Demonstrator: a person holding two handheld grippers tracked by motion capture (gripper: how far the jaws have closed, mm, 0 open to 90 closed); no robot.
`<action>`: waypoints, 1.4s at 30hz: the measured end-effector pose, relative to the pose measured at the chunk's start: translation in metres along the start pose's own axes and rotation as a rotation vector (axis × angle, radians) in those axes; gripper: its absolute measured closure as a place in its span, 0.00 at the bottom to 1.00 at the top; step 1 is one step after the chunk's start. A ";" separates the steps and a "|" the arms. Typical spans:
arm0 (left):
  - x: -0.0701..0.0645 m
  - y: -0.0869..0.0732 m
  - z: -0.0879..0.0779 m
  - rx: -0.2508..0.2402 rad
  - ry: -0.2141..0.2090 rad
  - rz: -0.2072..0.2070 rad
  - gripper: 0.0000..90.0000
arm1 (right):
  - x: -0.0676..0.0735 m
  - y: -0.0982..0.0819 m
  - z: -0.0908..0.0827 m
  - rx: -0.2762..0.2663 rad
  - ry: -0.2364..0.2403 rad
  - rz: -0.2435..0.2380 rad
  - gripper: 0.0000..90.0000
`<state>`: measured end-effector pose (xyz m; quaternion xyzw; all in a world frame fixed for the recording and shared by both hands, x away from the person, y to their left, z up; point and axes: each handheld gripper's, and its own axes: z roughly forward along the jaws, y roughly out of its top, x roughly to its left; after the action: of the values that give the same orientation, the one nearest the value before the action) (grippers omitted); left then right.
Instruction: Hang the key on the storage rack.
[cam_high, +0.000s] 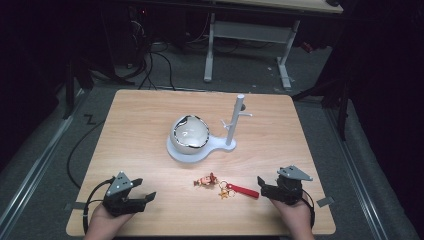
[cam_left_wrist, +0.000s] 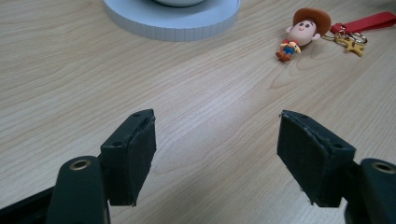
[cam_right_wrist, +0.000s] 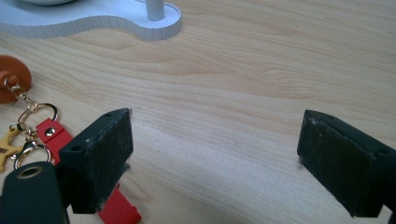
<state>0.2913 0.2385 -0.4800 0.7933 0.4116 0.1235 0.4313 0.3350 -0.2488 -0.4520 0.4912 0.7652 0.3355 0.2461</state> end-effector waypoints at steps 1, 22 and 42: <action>0.000 0.001 0.001 0.003 -0.004 0.004 0.32 | -0.002 -0.001 -0.001 0.003 0.003 0.007 0.14; -0.002 -0.002 -0.007 0.004 0.001 0.002 0.32 | 0.002 0.001 0.008 0.059 0.064 -0.018 0.17; -0.002 -0.001 -0.007 0.012 0.000 0.026 0.32 | 0.044 0.004 0.036 0.175 0.136 -0.168 0.16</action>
<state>0.2855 0.2411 -0.4763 0.8011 0.4022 0.1264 0.4248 0.3451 -0.1974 -0.4745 0.4211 0.8449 0.2782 0.1772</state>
